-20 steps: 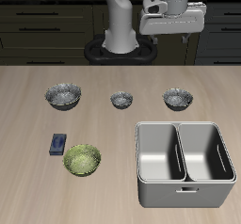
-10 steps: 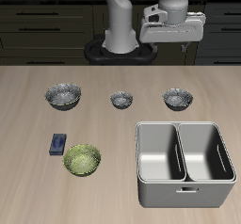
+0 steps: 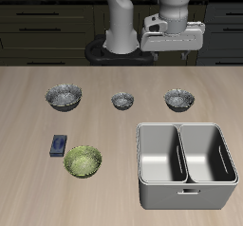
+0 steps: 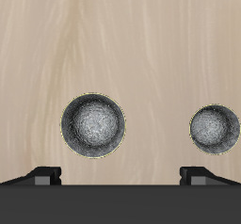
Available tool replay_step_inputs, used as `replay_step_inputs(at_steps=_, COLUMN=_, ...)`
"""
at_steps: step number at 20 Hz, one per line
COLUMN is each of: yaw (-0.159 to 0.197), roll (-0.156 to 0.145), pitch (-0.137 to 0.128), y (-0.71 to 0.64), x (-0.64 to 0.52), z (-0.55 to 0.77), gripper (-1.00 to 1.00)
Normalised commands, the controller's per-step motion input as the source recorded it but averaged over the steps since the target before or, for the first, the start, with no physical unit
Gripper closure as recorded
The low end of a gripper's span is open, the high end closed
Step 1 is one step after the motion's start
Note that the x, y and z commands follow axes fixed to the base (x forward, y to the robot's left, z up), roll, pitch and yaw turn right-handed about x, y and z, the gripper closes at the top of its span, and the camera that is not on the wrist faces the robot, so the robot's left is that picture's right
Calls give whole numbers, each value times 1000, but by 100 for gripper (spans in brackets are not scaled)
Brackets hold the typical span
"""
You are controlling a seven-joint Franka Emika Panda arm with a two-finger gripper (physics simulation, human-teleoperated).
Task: Stack middle-sized black bowl on the green bowl
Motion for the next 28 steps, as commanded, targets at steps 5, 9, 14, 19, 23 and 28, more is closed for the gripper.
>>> replay_step_inputs(at_steps=5, yaw=20, roll=-11, pitch=-33, y=29, x=-32, z=-314, gripper=-100)
replay_step_inputs(at_steps=9, yaw=3, roll=-5, pitch=-4, y=36, x=-17, z=-277, gripper=-100)
replay_step_inputs(at_steps=14, yaw=-13, roll=-25, pitch=0, y=-34, x=37, z=-295, gripper=-100)
replay_step_inputs(at_steps=19, yaw=-13, roll=11, pitch=70, y=33, x=21, z=-379, gripper=-100)
replay_step_inputs(at_steps=23, yaw=-3, roll=3, pitch=79, y=7, x=53, z=-385, gripper=-100)
replay_step_inputs(at_steps=28, yaw=-4, roll=-15, pitch=16, y=-68, x=-8, z=-229, gripper=-100)
